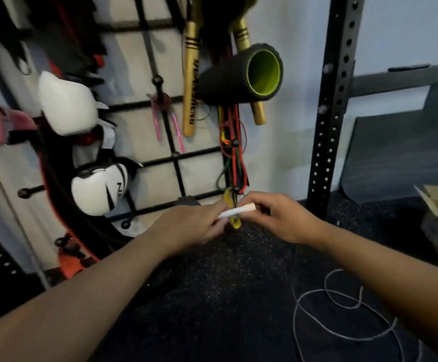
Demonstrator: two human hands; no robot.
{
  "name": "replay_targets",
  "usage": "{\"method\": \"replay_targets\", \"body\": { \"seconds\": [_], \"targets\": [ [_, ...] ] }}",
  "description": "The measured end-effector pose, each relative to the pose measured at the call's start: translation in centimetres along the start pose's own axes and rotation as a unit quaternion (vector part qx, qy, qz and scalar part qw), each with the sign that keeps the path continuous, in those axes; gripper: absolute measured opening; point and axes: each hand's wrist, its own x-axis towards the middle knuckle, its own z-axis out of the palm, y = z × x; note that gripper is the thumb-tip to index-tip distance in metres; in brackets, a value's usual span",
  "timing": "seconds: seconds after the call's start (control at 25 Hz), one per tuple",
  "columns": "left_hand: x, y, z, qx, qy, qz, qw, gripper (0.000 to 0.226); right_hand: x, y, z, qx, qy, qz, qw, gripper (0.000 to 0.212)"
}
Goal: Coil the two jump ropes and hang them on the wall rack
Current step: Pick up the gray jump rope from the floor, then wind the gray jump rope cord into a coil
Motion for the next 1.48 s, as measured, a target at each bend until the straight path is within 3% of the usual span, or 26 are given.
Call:
{"method": "replay_targets", "body": {
  "seconds": [0.2, 0.36, 0.48, 0.72, 0.8, 0.84, 0.96, 1.08, 1.16, 1.32, 1.36, 1.48],
  "targets": [
    [-6.1, -4.0, -3.7, -0.033, 0.057, -0.041, 0.997, 0.028, 3.7, -6.7, 1.4, 0.072, -0.043, 0.02, 0.996, 0.017],
    [-9.0, -7.2, -4.2, -0.04, 0.1, -0.111, 0.988, 0.024, 5.3, -9.1, 4.4, 0.217, 0.05, 0.049, 0.974, 0.015],
    [-9.7, -7.4, -4.2, -0.072, 0.112, -0.112, 0.985, 0.019, 5.4, -9.5, 6.8, 0.288, 0.111, 0.066, 0.949, 0.019],
    [-9.6, -7.4, -1.7, -0.22, 0.182, -0.139, 0.948, 0.02, 5.6, -9.9, 7.3, 0.31, 0.077, 0.058, 0.946, 0.019],
    [-9.3, -6.8, -1.0, -0.341, 0.209, -0.12, 0.909, 0.017, 5.7, -10.2, 6.7, 0.307, 0.084, 0.049, 0.947, 0.025],
    [-9.1, -6.6, -0.9, -0.422, 0.237, -0.113, 0.868, 0.018, 5.8, -10.3, 6.6, 0.3, 0.09, 0.051, 0.948, 0.027],
    [-8.8, -6.4, -1.6, -0.604, 0.355, -0.15, 0.697, 0.024, 5.7, -10.4, 7.4, 0.261, 0.095, 0.079, 0.957, 0.039],
    [-8.8, -6.1, -2.4, -0.748, 0.388, -0.146, 0.518, 0.023, 5.7, -11.3, 10.1, 0.242, 0.042, 0.095, 0.965, 0.043],
    [-8.9, -5.7, -2.8, -0.795, 0.393, -0.134, 0.441, 0.023, 5.7, -12.2, 11.8, 0.264, 0.019, 0.081, 0.961, 0.042],
    [-9.3, -5.1, -2.7, -0.834, 0.391, -0.118, 0.371, 0.016, 5.8, -13.5, 12.7, 0.288, 0.03, 0.036, 0.957, 0.034],
    [-9.4, -5.1, -2.6, -0.83, 0.394, -0.118, 0.377, 0.015, 5.9, -13.7, 12.7, 0.294, 0.039, 0.033, 0.955, 0.029],
    [-9.6, -5.5, -2.4, -0.766, 0.396, -0.138, 0.487, 0.016, 6.3, -13.5, 12.3, 0.322, 0.081, 0.058, 0.941, 0.025]
  ]
}}
